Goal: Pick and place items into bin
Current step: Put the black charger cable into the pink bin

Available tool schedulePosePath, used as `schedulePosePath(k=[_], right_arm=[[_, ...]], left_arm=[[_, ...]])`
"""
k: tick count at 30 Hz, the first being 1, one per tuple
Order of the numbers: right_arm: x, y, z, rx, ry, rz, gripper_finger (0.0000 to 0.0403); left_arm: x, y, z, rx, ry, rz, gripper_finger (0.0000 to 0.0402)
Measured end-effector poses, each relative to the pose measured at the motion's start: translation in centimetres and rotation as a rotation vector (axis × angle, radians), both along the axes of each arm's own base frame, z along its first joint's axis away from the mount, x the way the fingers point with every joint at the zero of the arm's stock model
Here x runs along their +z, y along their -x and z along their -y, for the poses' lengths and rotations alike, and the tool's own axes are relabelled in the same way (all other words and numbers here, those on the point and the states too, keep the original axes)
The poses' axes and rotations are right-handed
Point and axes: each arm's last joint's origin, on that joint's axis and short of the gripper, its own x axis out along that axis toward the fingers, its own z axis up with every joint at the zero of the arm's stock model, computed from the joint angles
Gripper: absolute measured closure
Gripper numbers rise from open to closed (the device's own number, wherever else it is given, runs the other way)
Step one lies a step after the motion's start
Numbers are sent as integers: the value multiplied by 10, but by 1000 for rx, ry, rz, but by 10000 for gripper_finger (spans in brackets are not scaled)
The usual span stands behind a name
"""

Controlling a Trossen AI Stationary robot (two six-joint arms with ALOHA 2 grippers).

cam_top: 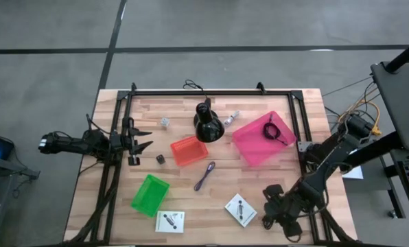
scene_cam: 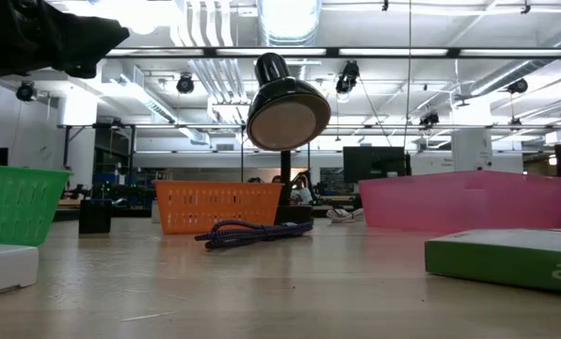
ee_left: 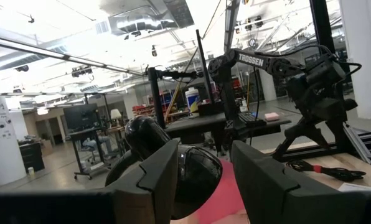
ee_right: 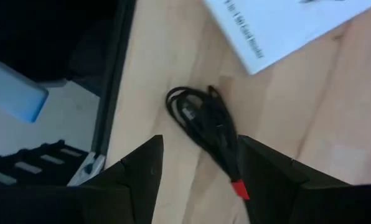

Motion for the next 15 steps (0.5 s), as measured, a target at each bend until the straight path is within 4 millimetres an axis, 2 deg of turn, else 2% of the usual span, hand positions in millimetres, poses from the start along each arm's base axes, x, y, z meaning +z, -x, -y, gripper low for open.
schedulePosePath(k=[6, 15], right_arm=[[-15, 11, -3, 33, 19, 24, 211], [-43, 19, 8, 23, 63, 31, 211]], left_arm=[[0, 0, 0, 0, 0, -1, 265], [0, 0, 0, 0, 0, 0, 265]])
